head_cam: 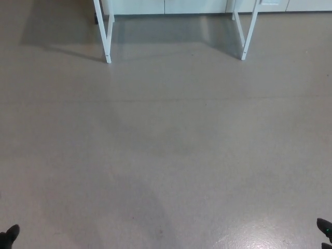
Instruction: The robot walks towards a desk on which an eraser is kept on the left hand side and a container is kept on the right hand side. The robot picks up the eraser using its left hand and places it in the container.
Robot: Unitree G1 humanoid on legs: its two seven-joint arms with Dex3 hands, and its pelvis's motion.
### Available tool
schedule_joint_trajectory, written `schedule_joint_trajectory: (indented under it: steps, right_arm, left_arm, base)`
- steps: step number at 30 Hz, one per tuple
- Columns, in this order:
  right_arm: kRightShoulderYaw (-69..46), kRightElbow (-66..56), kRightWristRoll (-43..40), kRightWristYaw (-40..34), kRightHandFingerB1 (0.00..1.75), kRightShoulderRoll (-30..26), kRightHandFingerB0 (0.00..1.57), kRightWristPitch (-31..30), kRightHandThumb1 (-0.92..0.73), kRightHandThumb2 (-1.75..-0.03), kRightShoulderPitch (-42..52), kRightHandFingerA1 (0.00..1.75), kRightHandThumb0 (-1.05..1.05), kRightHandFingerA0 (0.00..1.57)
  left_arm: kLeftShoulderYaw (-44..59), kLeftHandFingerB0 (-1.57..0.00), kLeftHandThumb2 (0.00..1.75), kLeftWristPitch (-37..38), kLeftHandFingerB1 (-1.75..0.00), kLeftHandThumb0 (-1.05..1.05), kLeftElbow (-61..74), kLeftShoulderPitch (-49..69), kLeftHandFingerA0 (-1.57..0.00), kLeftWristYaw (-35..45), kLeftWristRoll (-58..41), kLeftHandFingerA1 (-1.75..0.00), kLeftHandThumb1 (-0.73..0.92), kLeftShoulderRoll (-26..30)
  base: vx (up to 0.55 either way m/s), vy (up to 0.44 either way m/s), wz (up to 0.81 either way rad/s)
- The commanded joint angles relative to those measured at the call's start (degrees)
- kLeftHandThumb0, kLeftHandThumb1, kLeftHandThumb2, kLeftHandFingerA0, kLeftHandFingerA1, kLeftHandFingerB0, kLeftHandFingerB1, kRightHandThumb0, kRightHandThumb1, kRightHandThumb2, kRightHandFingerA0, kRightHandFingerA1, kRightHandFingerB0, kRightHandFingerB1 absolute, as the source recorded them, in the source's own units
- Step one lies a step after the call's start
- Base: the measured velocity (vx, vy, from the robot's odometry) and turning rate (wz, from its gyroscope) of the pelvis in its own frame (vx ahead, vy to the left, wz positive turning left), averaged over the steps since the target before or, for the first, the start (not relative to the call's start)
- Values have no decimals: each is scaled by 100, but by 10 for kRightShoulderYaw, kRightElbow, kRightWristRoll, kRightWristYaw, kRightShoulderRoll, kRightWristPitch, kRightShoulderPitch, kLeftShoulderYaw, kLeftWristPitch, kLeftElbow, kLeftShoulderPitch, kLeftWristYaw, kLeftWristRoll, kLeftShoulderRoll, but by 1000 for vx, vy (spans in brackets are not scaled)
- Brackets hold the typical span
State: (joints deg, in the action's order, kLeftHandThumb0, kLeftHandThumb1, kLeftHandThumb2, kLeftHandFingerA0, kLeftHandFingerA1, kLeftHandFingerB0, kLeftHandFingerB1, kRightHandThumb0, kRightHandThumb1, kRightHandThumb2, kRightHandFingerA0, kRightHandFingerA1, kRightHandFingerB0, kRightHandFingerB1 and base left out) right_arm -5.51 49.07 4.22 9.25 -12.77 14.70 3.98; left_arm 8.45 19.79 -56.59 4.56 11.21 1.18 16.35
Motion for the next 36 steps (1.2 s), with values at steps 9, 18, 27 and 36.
schedule_joint_trajectory:
  steps: [9, 18, 27, 36]
  right_arm:
    - [16, 16, 8, -16, 17, -8, 1, 13, -47, -78, 28, 28, 1, 1]
    - [24, 28, 3, -17, 15, -5, 1, 21, -47, -78, 35, 26, 0, 1]
    - [32, 30, 8, -23, 15, -7, 2, 30, -47, -76, 44, 29, -5, 2]
    - [31, 40, 7, -32, 16, -10, 5, 34, -48, -74, 35, 31, -5, 4]
  left_arm:
    - [-4, 0, 79, 42, -6, 5, -22, 33, 0, 0, 4, -14, 47, 18]
    - [-2, 0, 79, 57, -7, 1, -35, 44, 0, 10, -6, -17, 47, 21]
    - [-10, 0, 57, 62, -13, 1, -42, 48, 0, 0, 7, -18, 56, 25]
    - [-16, 0, 75, 43, -13, -6, -50, 27, 0, 2, 8, -22, 42, 27]
  base:
    - [0, 0, 0]
    - [11, -17, 8]
    - [110, -171, 13]
    - [196, 88, -6]
